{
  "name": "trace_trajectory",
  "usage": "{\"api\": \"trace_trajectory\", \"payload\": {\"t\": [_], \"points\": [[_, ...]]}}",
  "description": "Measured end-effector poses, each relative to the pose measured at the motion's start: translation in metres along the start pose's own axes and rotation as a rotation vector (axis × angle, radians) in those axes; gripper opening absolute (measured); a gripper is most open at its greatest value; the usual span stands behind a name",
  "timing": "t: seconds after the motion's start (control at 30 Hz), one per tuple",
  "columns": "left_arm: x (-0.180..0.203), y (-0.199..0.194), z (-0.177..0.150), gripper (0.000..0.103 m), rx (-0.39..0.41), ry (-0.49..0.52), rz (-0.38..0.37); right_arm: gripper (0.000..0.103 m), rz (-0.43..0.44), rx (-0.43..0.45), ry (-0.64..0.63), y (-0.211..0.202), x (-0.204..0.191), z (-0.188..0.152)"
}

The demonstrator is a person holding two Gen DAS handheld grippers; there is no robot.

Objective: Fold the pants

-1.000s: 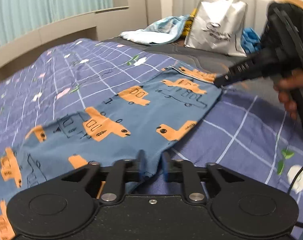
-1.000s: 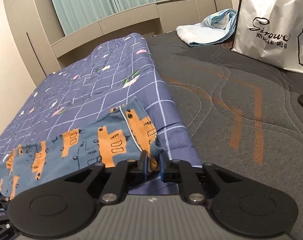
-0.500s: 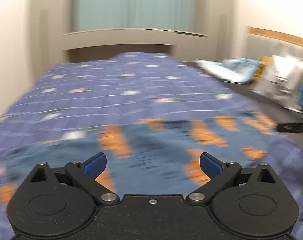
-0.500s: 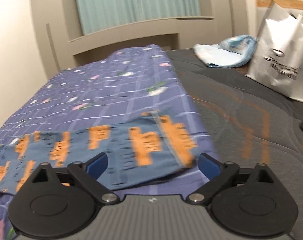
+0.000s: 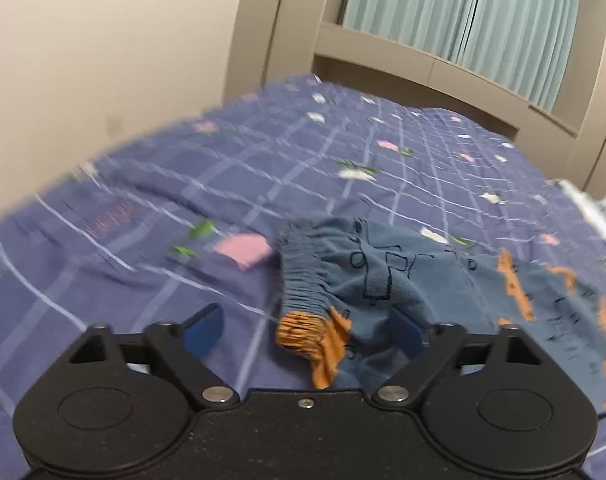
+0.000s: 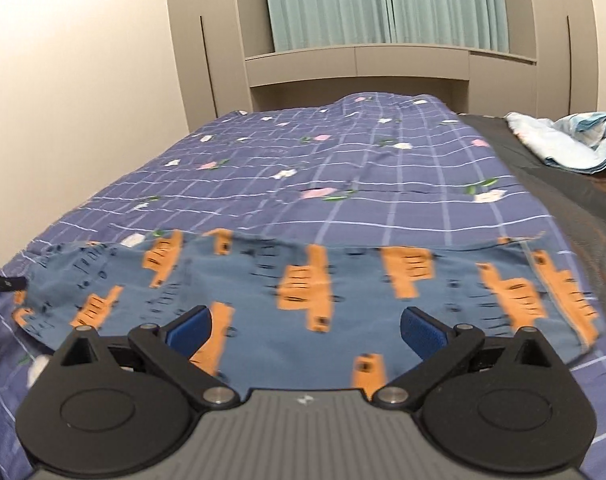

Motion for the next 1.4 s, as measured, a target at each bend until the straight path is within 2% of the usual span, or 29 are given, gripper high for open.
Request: {"api": "trace_trajectory", "payload": {"t": [0.07,0.17,0.23,0.3,0.47,0.57,0.67,0.77,0.87,0.9,0.97,1.0,1.03,1.13,1.2,1.23,1.4], "points": [[0.000,0.012,0.001,0.077,-0.029,-0.042,-0.024,0.103,-0.001,-0.007,-0.003,0.003,-0.008,-0.001],[0.001,0.024,-0.001,0.060,-0.055,-0.080,-0.014,0.103,0.000,-0.021,0.000,0.007,-0.015,-0.003],[0.004,0.027,-0.001,0.036,-0.066,-0.067,-0.006,0.103,-0.006,-0.031,-0.003,0.008,-0.018,-0.006],[0.007,0.024,0.000,0.026,-0.059,-0.039,0.035,0.103,-0.010,-0.043,-0.004,0.011,-0.020,-0.009],[0.016,-0.010,0.011,0.022,0.043,0.048,0.125,0.103,-0.029,-0.056,0.007,0.014,-0.019,-0.017],[0.012,-0.035,0.023,0.021,0.095,0.043,0.141,0.103,-0.034,-0.062,0.020,0.014,-0.015,-0.021],[0.009,-0.045,0.023,0.021,0.092,0.066,0.151,0.103,-0.041,-0.067,0.025,0.015,-0.009,-0.024],[0.011,-0.032,0.012,0.021,0.055,0.106,0.155,0.103,-0.049,-0.073,0.043,0.017,-0.002,-0.029],[0.014,-0.017,0.002,0.024,0.015,0.129,0.161,0.103,-0.051,-0.078,0.051,0.018,0.002,-0.032],[0.016,-0.016,0.001,0.028,0.009,0.140,0.170,0.103,-0.050,-0.077,0.047,0.018,0.004,-0.033],[0.021,-0.019,0.001,0.052,0.013,0.153,0.181,0.103,-0.050,-0.071,0.037,0.016,0.006,-0.034],[0.024,-0.022,0.002,0.075,0.022,0.160,0.180,0.103,-0.047,-0.065,0.035,0.014,0.008,-0.034],[0.029,-0.027,0.004,0.086,0.046,0.169,0.194,0.103,-0.044,-0.055,0.038,0.012,0.011,-0.033],[0.045,-0.034,0.011,0.099,0.092,0.228,0.251,0.103,-0.060,-0.021,0.055,0.004,0.025,-0.029],[0.061,-0.036,0.015,0.102,0.113,0.257,0.264,0.103,-0.081,0.007,0.075,-0.003,0.039,-0.026],[0.073,-0.037,0.016,0.102,0.123,0.272,0.246,0.103,-0.097,0.020,0.088,-0.008,0.049,-0.025],[0.134,-0.026,0.017,0.102,0.124,0.323,0.095,0.103,-0.201,0.052,0.159,-0.027,0.101,-0.024]]}}
Point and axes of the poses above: each gripper's, at about its wrist camera, not at the fingertips, and y roughly the way its jaws point, x to its right, z to its top, the point moved 7 cm from there along y, roughly the way its jaws point, and after that the axes turned 8 degrees about y, right-handed, at the moved point
